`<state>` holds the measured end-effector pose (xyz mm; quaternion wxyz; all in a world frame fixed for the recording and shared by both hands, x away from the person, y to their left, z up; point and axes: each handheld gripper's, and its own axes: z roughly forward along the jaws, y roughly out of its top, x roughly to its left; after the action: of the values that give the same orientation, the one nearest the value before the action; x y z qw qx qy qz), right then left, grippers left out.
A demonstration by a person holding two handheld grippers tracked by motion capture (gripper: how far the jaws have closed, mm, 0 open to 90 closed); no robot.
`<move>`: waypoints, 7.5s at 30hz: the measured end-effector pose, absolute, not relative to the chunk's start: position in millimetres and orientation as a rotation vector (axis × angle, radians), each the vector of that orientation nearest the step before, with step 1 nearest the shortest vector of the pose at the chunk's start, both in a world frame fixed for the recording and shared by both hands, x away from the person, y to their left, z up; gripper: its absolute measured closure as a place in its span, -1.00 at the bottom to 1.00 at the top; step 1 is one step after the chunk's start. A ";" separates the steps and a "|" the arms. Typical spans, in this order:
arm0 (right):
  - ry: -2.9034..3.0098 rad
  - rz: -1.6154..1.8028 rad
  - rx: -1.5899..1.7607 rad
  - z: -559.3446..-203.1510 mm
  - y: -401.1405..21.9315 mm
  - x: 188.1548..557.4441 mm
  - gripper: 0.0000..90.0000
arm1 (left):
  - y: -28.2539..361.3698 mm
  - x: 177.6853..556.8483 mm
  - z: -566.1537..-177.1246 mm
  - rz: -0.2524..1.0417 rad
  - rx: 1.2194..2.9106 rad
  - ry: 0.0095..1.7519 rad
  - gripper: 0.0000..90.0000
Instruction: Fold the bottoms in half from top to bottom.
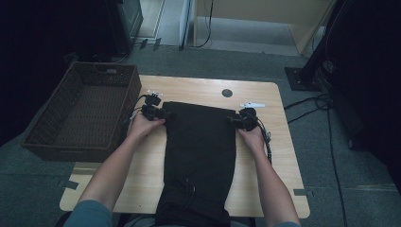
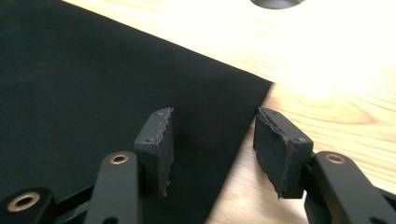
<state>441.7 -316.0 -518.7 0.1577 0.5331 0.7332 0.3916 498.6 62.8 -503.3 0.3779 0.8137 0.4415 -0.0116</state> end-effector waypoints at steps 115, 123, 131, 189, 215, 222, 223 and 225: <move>2.378 1.295 1.346 -499.8 -284.1 390.1 0.31 | 55.1 455.7 -489.9 -0.203 2.141 0.955 0.30; 2.394 1.287 1.371 -503.6 -280.9 380.0 0.88 | 56.4 443.5 -489.5 -0.187 2.171 0.927 0.73; 2.344 1.338 1.318 -480.1 -280.1 374.3 0.93 | 61.6 438.3 -460.8 -0.134 2.121 0.874 0.95; 2.338 1.264 1.235 -494.6 -229.4 277.9 0.60 | 20.9 361.2 -475.2 -0.101 2.160 0.795 0.41; 2.308 1.226 1.179 -509.4 -217.3 307.8 0.67 | 28.2 382.1 -492.4 -0.056 2.137 0.894 0.36; 2.299 1.252 1.223 -501.6 -217.4 305.0 0.61 | 31.4 394.8 -481.9 -0.047 2.134 0.902 0.19; 2.296 1.263 1.227 -497.5 -216.5 301.4 0.60 | 33.1 400.3 -477.6 -0.046 2.122 0.905 0.16; 2.298 1.264 1.222 -495.5 -215.9 299.3 0.58 | 33.7 403.5 -475.7 -0.052 2.112 0.909 0.14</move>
<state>299.3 -215.9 -495.5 0.1239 0.4193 0.7880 0.4334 403.5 33.7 -475.7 0.4085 0.8382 0.3607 -0.0207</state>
